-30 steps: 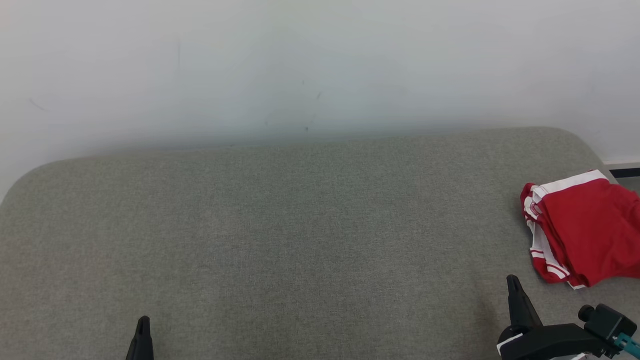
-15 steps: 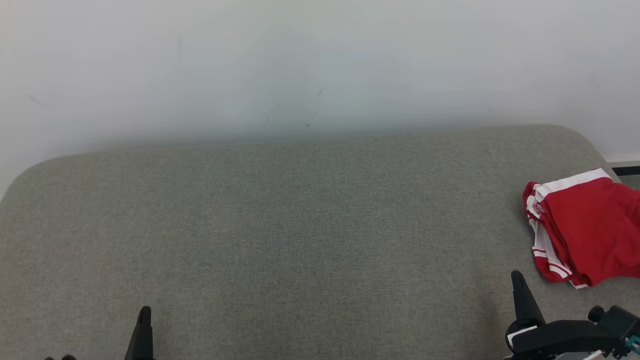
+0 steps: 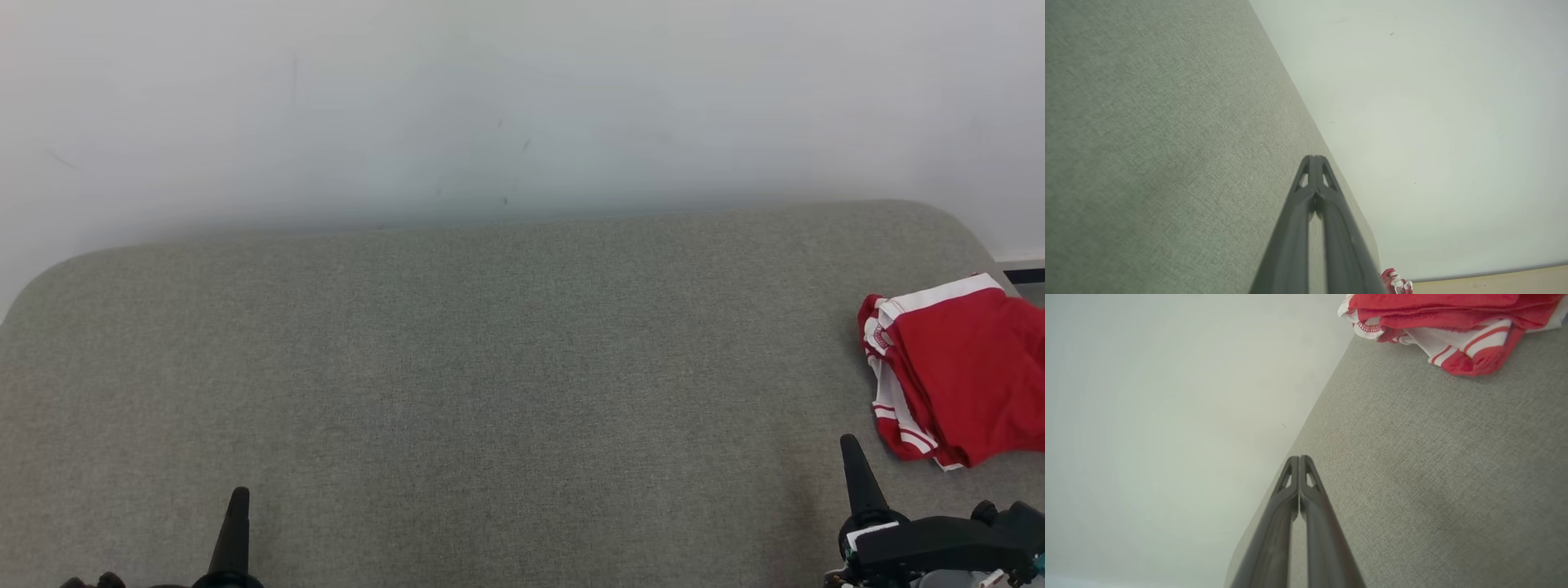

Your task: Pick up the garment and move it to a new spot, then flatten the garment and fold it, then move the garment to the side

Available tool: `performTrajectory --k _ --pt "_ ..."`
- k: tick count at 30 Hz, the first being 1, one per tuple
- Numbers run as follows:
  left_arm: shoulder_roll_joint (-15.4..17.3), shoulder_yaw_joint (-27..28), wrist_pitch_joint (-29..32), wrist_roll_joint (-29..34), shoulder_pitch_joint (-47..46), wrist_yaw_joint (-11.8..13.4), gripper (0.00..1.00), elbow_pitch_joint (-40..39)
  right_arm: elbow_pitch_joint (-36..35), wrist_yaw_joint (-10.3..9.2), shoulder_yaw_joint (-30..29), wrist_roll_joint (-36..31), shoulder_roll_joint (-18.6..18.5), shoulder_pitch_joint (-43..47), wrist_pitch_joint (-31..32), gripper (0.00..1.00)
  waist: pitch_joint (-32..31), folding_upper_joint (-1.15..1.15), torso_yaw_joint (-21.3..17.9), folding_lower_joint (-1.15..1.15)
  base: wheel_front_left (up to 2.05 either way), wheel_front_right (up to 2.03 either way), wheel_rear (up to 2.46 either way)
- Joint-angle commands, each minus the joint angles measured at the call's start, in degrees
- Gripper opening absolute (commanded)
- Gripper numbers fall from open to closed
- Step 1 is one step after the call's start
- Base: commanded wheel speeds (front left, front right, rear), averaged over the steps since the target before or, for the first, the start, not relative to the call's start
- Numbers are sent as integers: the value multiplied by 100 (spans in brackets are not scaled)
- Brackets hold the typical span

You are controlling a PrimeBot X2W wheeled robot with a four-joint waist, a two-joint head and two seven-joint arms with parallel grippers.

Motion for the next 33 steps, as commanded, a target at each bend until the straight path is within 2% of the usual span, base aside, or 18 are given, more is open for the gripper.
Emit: performTrajectory --k 1,33 --pt "29 32 46 -188 -154 -50 0 -27 -80 -8 -39 182 11 -102 50 0 7 0 3 -1 0 0 0" --pt "38 91 453 -1711 -389 -169 0 51 -279 -11 -219 1794 61 -104 426 0 112 0 49 -1 0 0 0"
